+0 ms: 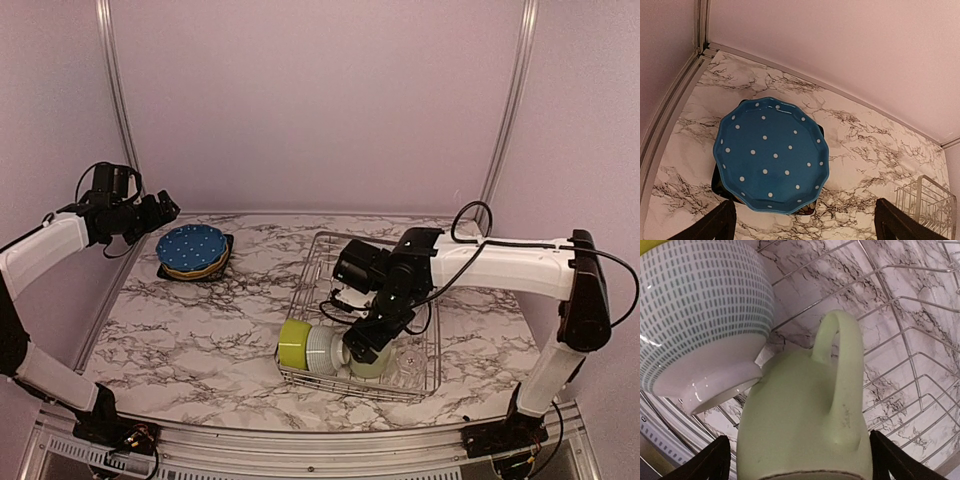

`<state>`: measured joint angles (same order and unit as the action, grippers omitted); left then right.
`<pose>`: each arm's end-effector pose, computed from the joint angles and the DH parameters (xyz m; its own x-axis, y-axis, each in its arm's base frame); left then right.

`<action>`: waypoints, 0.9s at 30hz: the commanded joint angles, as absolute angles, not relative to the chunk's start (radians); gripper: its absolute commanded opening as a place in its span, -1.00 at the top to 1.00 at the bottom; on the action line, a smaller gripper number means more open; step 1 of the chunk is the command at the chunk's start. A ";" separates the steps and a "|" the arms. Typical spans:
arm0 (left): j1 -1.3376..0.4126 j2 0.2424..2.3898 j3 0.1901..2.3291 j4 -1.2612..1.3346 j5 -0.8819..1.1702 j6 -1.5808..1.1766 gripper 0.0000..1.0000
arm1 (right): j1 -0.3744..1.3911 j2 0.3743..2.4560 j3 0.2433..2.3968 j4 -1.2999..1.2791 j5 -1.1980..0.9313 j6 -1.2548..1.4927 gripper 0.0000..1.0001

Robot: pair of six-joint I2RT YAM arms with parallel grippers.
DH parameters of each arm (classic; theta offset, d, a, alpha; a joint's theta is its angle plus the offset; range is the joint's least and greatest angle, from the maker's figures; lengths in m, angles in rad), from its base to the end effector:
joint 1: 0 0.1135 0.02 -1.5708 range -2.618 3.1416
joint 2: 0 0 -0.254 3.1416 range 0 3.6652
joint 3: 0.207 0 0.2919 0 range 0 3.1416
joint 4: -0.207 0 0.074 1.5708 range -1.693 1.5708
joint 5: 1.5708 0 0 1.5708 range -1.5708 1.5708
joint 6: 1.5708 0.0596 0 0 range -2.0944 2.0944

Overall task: Unload the mixed dishes from the dish rack
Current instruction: Grab the cup from the dish rack.

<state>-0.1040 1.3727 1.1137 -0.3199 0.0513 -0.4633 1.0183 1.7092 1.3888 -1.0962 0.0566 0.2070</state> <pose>0.3709 -0.0418 0.2743 -0.5522 -0.3911 -0.7363 -0.1122 0.9100 -0.3992 0.1947 0.3094 0.2001 -0.6813 -0.7139 -0.1618 -0.7207 0.6929 -0.0231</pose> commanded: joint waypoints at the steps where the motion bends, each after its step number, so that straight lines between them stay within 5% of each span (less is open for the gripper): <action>1: -0.106 1.360 1.098 -0.334 0.044 -0.463 -0.98 | 1.024 1.735 1.364 -1.059 0.081 0.195 -0.82; 15: -0.106 1.355 1.089 -0.333 0.043 -0.467 -0.98 | 0.993 1.776 1.330 -1.025 0.098 0.177 -0.89; 27: -0.106 1.362 1.089 -0.316 0.054 -0.475 -0.98 | 0.984 1.766 1.447 -1.068 0.080 0.171 -0.54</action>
